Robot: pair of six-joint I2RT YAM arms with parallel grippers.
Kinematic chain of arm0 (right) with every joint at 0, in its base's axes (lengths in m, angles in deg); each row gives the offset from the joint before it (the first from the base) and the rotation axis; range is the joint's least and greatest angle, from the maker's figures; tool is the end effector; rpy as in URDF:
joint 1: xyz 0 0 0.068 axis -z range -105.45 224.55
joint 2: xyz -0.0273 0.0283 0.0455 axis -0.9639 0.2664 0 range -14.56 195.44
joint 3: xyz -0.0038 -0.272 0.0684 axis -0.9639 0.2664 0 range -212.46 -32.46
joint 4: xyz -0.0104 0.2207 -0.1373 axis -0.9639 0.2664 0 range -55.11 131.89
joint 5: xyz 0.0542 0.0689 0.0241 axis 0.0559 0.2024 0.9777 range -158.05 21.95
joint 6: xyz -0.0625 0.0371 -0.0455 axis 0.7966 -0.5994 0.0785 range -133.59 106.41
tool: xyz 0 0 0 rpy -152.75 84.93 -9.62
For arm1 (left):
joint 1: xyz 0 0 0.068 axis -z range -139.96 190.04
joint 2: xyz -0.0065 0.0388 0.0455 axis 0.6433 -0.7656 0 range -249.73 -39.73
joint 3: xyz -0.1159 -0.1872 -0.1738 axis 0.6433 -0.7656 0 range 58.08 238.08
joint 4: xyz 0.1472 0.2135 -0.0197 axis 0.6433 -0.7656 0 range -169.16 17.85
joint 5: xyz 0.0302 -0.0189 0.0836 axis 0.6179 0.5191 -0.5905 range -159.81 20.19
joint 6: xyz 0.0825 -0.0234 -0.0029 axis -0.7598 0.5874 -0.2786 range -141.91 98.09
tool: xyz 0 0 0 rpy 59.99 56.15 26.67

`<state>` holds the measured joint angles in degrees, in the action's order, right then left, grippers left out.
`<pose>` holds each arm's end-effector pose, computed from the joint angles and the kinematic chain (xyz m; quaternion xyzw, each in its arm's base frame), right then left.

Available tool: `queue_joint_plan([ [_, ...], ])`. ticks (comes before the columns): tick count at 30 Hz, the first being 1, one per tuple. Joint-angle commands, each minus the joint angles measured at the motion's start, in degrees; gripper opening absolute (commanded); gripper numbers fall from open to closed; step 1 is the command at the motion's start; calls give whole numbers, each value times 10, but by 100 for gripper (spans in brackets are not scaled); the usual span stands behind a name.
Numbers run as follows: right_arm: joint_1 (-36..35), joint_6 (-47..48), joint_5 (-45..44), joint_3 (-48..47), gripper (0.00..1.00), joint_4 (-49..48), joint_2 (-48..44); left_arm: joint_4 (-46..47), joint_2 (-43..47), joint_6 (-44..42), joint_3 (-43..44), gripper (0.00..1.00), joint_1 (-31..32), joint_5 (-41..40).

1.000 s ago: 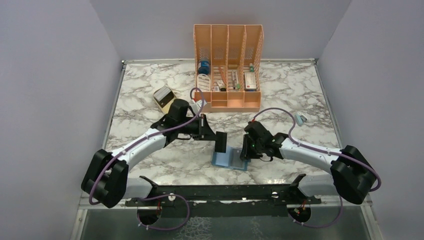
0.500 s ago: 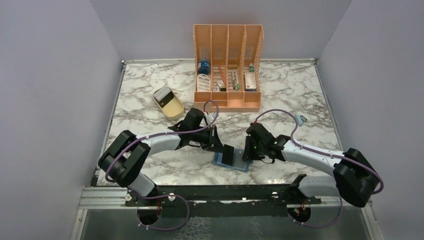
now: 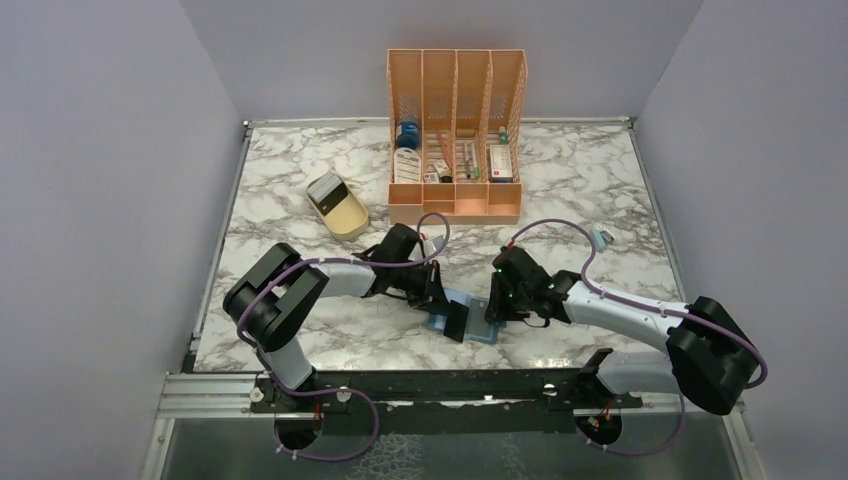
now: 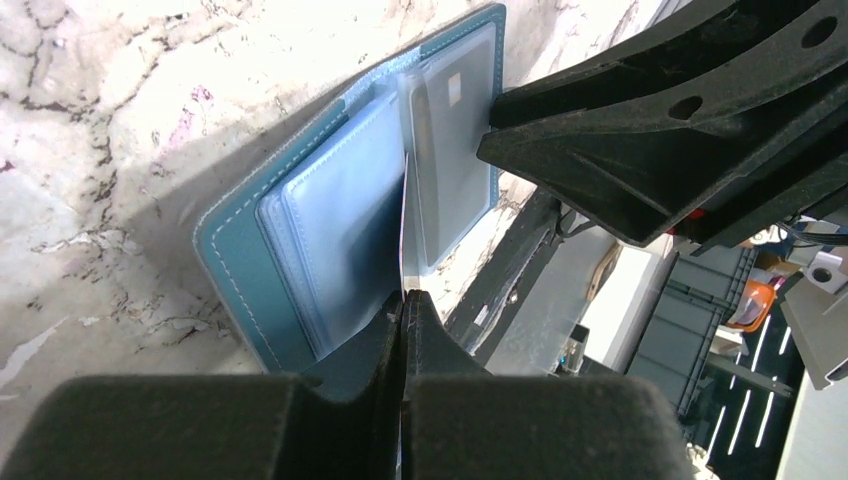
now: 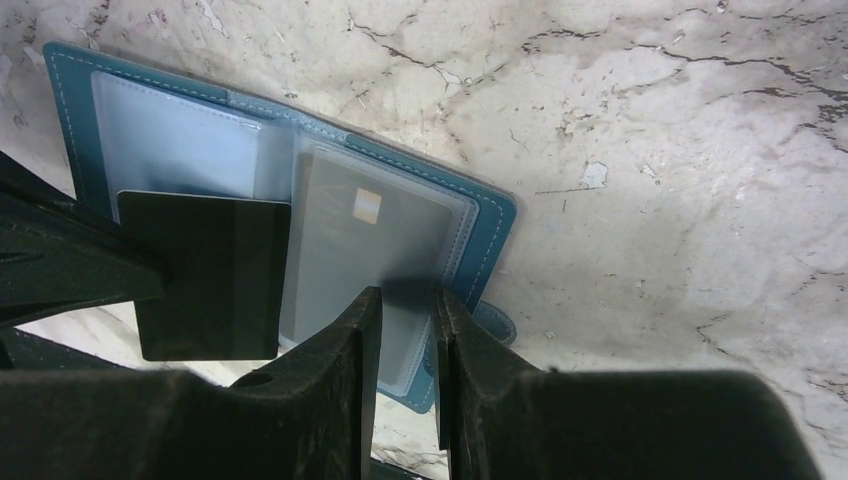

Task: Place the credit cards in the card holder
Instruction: Insert the credit card into the card holder.

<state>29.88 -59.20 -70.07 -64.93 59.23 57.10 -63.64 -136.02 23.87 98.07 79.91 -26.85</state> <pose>0.1640 0.1583 0.1304 0.0120 0.9732 0.1502 0.1737 0.2138 -0.2458 0.1188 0.0869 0.8738 -0.4783 0.0136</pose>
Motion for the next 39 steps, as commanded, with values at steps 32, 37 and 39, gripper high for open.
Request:
queue_joint_plan([
  [32,-3,34,-24,-26,37,-14,25,-107,79,-48,-42,0,8,-148],
  [37,-3,35,-17,-19,30,-36,34,-108,117,-33,-20,0,8,-140],
  [39,-3,35,-19,-17,29,-35,32,-108,126,-28,-12,0,8,-137],
])
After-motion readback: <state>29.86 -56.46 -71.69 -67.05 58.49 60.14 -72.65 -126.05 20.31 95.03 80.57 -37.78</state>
